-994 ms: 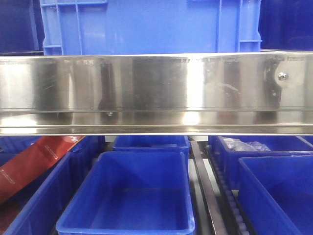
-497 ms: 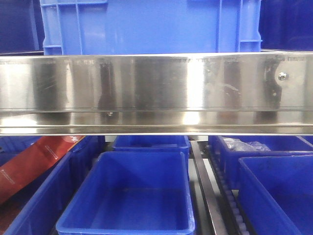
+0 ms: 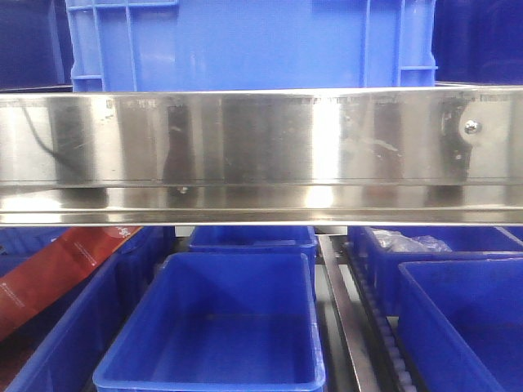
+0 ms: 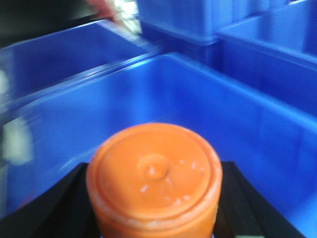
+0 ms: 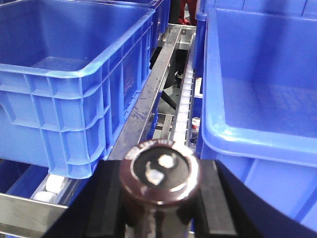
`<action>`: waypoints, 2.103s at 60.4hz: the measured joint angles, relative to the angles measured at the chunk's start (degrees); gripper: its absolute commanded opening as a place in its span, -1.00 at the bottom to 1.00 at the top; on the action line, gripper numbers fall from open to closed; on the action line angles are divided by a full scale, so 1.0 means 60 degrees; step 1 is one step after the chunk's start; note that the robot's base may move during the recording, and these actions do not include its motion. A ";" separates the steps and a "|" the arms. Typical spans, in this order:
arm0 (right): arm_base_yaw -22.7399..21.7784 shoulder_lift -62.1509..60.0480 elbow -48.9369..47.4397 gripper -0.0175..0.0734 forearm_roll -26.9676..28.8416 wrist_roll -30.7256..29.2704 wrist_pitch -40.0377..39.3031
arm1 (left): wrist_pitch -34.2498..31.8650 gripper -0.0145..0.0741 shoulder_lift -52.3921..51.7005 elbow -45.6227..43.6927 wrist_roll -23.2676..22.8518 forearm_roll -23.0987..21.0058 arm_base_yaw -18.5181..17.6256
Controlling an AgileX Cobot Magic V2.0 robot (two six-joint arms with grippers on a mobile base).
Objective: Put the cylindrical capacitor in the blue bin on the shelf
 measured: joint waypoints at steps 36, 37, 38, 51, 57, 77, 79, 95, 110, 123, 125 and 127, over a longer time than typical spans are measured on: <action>0.0000 0.0000 0.0000 -0.83 0.0000 0.0000 0.0000 | -0.0842 -0.15 0.2988 -0.0478 0.0000 -0.0037 -0.0037; 0.0000 0.0000 0.0000 -0.83 0.0000 0.0000 0.0000 | -0.0842 -0.07 0.3009 -0.0478 0.0000 -0.0051 -0.0037; 0.0000 0.0000 0.0000 -0.83 0.0000 0.0000 0.0000 | -0.0836 0.02 0.3006 -0.0478 0.0000 -0.0112 -0.0037; 0.0000 0.0000 0.0000 -0.83 0.0000 0.0000 0.0000 | -0.0635 0.64 0.3028 -0.0515 0.0000 -0.0180 -0.0037; 0.0000 0.0000 0.0000 -0.83 0.0000 0.0000 0.0000 | -0.0108 0.46 0.3004 -0.0644 0.0000 -0.0198 -0.0037; 0.0000 0.0000 0.0000 -0.83 0.0000 0.0000 -0.0275 | 0.1217 -0.53 0.1822 -0.1022 0.0000 -0.0198 -0.0037; 0.0000 0.0000 0.0000 -0.83 0.0000 0.0000 -0.0282 | 0.1356 -0.62 0.1645 -0.1022 0.0000 -0.0198 -0.0037; 0.0000 0.0000 0.0000 -0.83 0.0000 0.0000 -0.0310 | 0.2744 -0.92 -0.0143 -0.0346 -0.0159 -0.0218 0.0568; 0.0000 0.0000 0.0000 -0.83 0.0000 0.0000 -0.0310 | 0.1881 -0.92 -0.3492 0.3567 -0.0282 -0.0218 0.1273; 0.0000 0.0000 0.0000 -0.83 0.0000 0.0000 -0.0310 | 0.0726 -0.92 -0.6737 0.7248 -0.0512 -0.0218 0.2112; 0.0000 0.0000 0.0000 -0.83 0.0000 0.0000 -0.0310 | 0.0658 -0.92 -0.7233 0.7715 -0.0577 -0.0218 0.2262; 0.0000 0.0000 0.0000 -0.83 0.0000 0.0000 -0.0310 | 0.0616 -0.92 -0.7618 0.8063 -0.0706 -0.0218 0.2415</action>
